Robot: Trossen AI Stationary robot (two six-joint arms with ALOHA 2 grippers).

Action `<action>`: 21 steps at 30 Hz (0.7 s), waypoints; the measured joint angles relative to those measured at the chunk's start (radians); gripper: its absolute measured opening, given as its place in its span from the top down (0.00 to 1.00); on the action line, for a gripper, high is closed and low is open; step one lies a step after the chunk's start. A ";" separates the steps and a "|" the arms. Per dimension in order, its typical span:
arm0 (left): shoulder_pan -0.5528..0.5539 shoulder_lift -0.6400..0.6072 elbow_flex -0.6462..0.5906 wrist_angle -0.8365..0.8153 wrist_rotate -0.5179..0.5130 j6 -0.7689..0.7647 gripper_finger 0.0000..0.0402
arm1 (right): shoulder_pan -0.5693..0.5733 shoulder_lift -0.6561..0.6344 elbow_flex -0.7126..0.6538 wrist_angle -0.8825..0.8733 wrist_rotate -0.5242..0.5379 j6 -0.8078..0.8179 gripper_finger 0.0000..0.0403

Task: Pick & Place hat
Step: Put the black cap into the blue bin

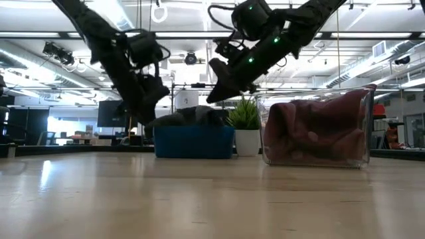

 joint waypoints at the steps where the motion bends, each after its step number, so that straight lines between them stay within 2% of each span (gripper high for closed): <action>1: 0.014 0.009 -0.007 0.022 0.022 0.001 0.99 | -0.005 0.011 0.000 0.011 -0.003 0.001 1.00; 4: 0.029 0.026 -0.017 0.064 0.073 0.028 0.99 | -0.021 0.032 -0.001 -0.025 -0.010 0.027 1.00; 9: -0.004 0.019 -0.003 0.105 0.103 0.054 0.99 | -0.047 0.094 -0.001 -0.082 -0.009 0.078 1.00; 16: -0.051 0.008 0.072 0.114 0.120 0.084 0.99 | -0.066 0.162 0.003 -0.053 -0.007 0.110 1.00; 21: -0.060 0.007 0.102 0.096 0.120 0.113 0.99 | -0.068 0.167 0.001 -0.012 -0.048 0.100 1.00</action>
